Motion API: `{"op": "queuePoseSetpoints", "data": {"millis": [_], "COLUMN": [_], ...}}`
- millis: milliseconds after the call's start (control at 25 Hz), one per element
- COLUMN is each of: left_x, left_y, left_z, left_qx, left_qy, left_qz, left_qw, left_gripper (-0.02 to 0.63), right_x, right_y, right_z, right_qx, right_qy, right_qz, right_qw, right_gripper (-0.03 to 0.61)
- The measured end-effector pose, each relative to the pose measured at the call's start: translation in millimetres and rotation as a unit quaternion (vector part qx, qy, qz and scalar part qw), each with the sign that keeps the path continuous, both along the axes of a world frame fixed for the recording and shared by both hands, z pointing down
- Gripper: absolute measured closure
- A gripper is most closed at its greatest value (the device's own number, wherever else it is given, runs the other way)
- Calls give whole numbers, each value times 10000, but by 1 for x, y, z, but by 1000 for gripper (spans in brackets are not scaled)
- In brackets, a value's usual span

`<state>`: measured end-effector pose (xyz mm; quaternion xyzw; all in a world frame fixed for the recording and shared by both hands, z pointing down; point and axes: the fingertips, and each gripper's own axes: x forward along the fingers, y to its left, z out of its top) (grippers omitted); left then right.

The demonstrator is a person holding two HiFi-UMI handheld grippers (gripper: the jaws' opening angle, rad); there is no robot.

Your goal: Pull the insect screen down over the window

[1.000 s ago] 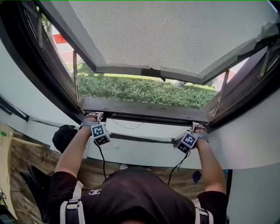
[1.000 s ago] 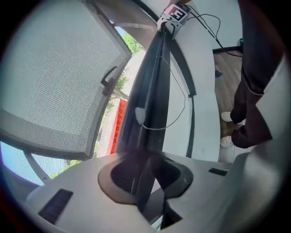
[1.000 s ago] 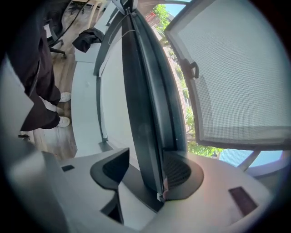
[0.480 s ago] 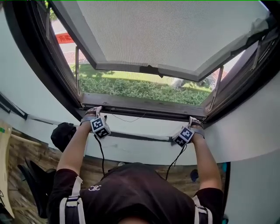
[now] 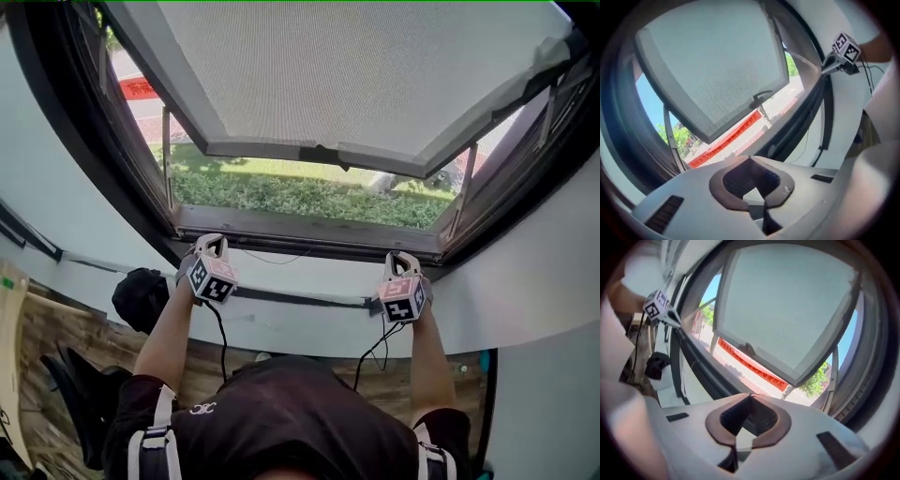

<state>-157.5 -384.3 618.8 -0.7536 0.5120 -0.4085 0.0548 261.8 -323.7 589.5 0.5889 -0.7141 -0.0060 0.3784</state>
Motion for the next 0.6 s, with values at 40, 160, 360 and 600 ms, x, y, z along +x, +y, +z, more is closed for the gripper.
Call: {"op": "queuePoseSetpoints", "data": {"millis": [40, 160, 360, 600], "left_x": [4, 19, 37, 71], "left_y": [1, 4, 7, 18], "left_z": [-11, -49, -113, -176], "left_qx": [69, 361, 835, 1414], "left_qy": [285, 1212, 2312, 2928], "left_qz": [-118, -365, -584, -460], "left_qw": [9995, 9913, 9676, 9446], "left_gripper": [600, 601, 601, 601], "right_x": [-8, -35, -65, -94], "right_y": [0, -1, -5, -1], "right_z": [-6, -34, -100, -165], "right_qx": [56, 398, 1362, 2121], "right_qy": [-317, -1120, -1864, -2429], "right_qz": [6, -3, -21, -73], "right_qw": [9995, 9929, 9730, 9465], "right_gripper": [572, 572, 572, 574]}}
